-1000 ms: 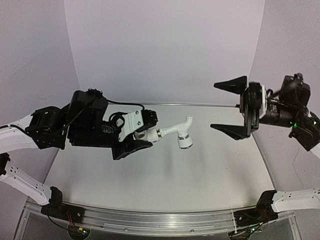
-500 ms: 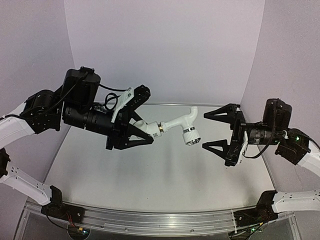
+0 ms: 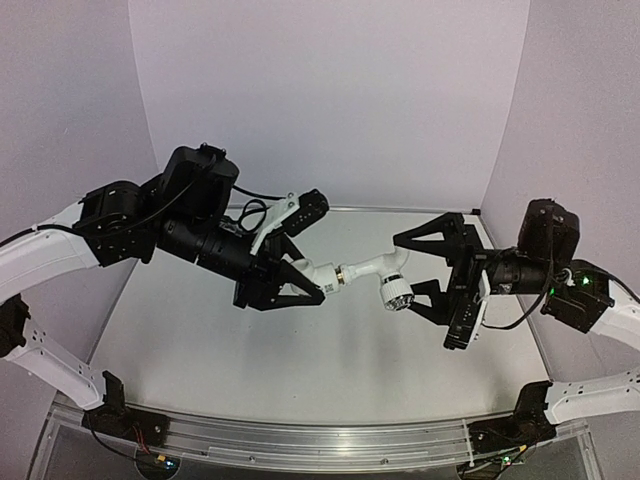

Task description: Install the water faucets

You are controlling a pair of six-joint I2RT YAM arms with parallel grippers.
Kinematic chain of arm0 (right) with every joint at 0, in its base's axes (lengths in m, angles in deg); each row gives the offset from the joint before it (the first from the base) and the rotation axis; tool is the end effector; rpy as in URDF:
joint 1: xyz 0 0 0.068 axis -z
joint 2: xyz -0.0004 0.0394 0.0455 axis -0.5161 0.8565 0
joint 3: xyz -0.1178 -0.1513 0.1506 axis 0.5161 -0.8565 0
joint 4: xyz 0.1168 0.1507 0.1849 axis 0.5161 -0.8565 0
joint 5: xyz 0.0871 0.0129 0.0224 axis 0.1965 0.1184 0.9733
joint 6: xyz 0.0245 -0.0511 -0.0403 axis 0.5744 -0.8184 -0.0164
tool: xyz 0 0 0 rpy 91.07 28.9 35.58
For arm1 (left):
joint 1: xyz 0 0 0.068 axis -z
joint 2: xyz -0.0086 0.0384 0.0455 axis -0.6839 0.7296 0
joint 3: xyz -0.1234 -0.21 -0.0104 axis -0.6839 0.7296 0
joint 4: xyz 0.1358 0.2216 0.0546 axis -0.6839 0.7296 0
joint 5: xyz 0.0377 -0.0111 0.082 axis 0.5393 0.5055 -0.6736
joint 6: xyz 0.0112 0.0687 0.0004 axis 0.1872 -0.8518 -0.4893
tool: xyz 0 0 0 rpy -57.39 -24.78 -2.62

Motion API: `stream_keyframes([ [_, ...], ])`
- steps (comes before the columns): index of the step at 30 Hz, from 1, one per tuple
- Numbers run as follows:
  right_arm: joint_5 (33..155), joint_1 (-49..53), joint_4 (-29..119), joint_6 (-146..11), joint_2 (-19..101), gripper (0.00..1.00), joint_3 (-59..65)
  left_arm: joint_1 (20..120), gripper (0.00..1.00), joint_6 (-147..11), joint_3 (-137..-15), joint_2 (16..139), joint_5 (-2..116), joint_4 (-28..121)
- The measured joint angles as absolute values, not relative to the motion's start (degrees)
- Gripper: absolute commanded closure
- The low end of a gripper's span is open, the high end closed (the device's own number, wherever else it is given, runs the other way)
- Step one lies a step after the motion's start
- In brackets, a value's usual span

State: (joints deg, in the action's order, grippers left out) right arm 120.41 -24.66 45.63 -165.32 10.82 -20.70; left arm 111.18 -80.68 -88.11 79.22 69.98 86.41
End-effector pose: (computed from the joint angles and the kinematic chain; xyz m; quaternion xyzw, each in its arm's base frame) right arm 0.1094 0.2174 0.3614 -0.7027 -0.0106 -0.0076 0.7113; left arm 0.0988 -0.3000 0.3707 0.5608 0.6460 -0.4049 0.3229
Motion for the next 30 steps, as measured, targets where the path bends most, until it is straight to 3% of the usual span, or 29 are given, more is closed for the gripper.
stream_keyframes([
  [4,120.3,-25.2,45.3,-157.6,12.3,0.3,-18.9,111.2,1.0,-81.1,-88.1,79.2,69.3,86.4],
  [16,116.7,-25.3,44.8,-131.1,18.3,0.32,-7.6,111.2,1.0,-84.7,-88.1,81.0,67.9,86.8],
  [30,111.9,-25.7,38.0,-127.4,22.2,0.54,-6.4,110.5,1.0,-85.3,-88.1,80.4,69.5,90.0],
])
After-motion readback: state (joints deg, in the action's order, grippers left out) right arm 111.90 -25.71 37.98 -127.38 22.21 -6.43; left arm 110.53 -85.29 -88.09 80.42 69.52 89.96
